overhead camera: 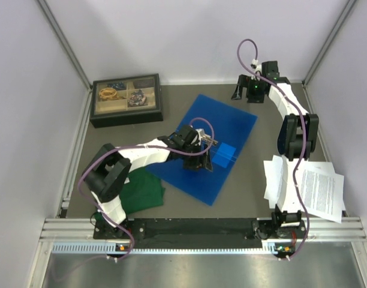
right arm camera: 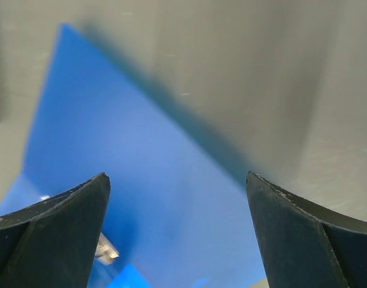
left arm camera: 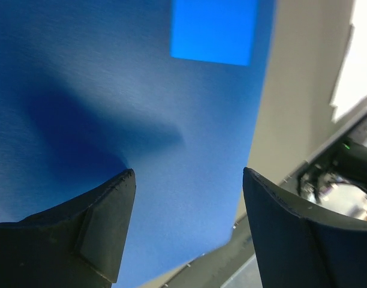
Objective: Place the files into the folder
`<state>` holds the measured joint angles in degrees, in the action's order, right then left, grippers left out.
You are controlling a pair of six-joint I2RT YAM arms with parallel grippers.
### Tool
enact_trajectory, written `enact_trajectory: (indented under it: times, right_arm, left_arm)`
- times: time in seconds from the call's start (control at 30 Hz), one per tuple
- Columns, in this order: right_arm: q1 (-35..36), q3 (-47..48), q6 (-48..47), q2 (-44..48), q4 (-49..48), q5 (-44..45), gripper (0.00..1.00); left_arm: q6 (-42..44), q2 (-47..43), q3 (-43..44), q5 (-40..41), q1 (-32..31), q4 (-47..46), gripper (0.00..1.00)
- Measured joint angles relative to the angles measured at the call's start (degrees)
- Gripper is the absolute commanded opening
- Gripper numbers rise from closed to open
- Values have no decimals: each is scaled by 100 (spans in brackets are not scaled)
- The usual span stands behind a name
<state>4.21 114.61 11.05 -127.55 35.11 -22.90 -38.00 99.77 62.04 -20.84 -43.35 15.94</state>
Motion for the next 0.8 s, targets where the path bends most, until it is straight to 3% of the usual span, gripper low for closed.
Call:
enact_trajectory:
  times: [0.37, 0.67, 0.77, 0.8]
  right_arm:
    - [-302, 374, -885, -820, 695, -544, 80]
    - [-402, -243, -885, -717, 356, -1480, 44]
    - [-557, -848, -675, -581, 116, -1862, 25]
    - [-605, -986, -636, -542, 79, -1952, 12]
  left_arm:
    - [66, 227, -85, 374, 59, -136, 77]
    - [186, 236, -118, 448, 120, -116, 78]
    - [267, 245, -85, 466, 210, -46, 78]
    - [302, 247, -61, 492, 243, -17, 79]
